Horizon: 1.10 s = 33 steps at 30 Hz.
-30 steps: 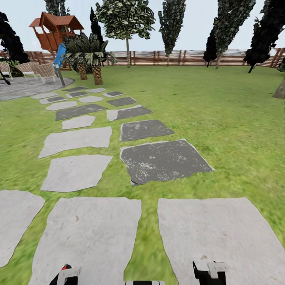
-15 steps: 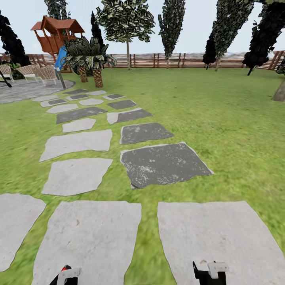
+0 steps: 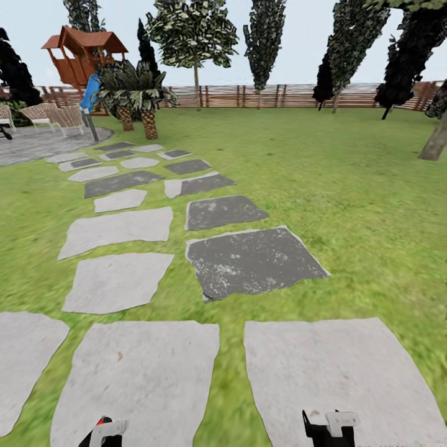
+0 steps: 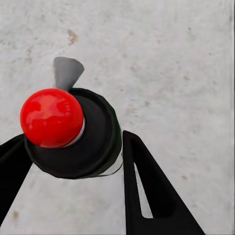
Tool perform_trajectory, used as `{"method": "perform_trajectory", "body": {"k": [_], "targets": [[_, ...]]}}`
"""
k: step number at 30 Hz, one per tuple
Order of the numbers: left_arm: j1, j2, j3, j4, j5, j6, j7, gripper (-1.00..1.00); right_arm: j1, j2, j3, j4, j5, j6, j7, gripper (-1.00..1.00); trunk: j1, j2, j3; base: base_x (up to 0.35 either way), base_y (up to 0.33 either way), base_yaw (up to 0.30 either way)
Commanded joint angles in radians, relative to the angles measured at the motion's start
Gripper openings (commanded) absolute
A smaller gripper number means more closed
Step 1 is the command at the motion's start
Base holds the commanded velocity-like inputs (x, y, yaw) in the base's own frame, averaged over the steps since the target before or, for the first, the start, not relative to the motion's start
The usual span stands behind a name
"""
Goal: In the garden, pick up the pesticide atomizer on the floor and spray pesticide onto both trees until each tree trunk is fully covered.
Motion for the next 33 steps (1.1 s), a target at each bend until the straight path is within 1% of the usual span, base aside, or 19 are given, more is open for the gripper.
{"method": "perform_trajectory", "body": {"k": [1, 16, 26, 33], "targets": [[0.000, 0.000, 0.000, 0.001, 0.004, -0.003, 0.000, -1.00, -0.001, 0.000, 0.001, 0.002, 0.001, -0.003, -0.002, 1.00, -0.004, 0.007, 0.003, 0.000, 0.000, -0.191], [0.000, -0.001, 0.001, 0.001, 0.004, -0.003, 0.000, -1.00, -0.001, 0.002, 0.001, 0.002, 0.001, -0.003, -0.001, 1.00, -0.062, 0.112, 0.063, 0.000, 0.000, -0.220], [0.000, -0.001, 0.001, -0.001, 0.006, -0.003, 0.000, -1.00, -0.001, 0.002, 0.001, 0.002, 0.001, -0.003, -0.001, 1.00, -0.062, 0.112, 0.072, 0.011, 0.000, -0.226], [0.000, -0.002, 0.001, 0.000, 0.006, -0.003, -0.005, -1.00, 0.000, 0.002, 0.001, 0.002, 0.001, -0.003, 0.000, 1.00, -0.062, 0.112, 0.077, 0.265, 0.000, -0.226]]}}
